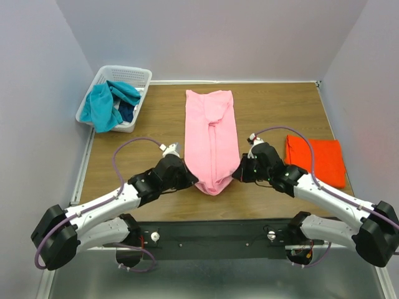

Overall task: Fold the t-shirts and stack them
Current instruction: Fold the tshirt

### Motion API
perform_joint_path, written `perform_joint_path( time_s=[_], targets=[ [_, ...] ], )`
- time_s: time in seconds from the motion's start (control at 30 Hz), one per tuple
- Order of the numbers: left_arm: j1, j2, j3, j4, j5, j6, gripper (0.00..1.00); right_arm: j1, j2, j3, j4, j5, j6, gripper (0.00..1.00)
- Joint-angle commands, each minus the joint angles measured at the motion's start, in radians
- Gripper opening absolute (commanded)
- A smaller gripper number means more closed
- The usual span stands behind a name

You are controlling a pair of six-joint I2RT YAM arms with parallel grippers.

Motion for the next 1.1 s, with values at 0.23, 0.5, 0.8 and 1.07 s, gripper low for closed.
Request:
perform_joint_path(
  time_s=[0.23,0.5,0.8,1.07],
  targets=[
    [0.129,0.19,0.254,0.025,-0.07,0.159,0.0,0.005,0.16,0.226,0.018,0.308,-0.083,0.01],
    [0.248,0.313,0.364,0.052,0.002,0.243,0.0,-0.012,0.315,0.379,0.018,0.383,-0.152,0.01],
    [0.325,0.437,0.507,0.043,0.019,0.34,0.0,-0.061,0.432,0.51,0.021,0.389,-0.194,0.01],
    [0.376,0.566,0.607,0.035,0.048,0.4,0.0,-0.132,0.519,0.568,0.027,0.35,-0.217,0.01]
  ],
)
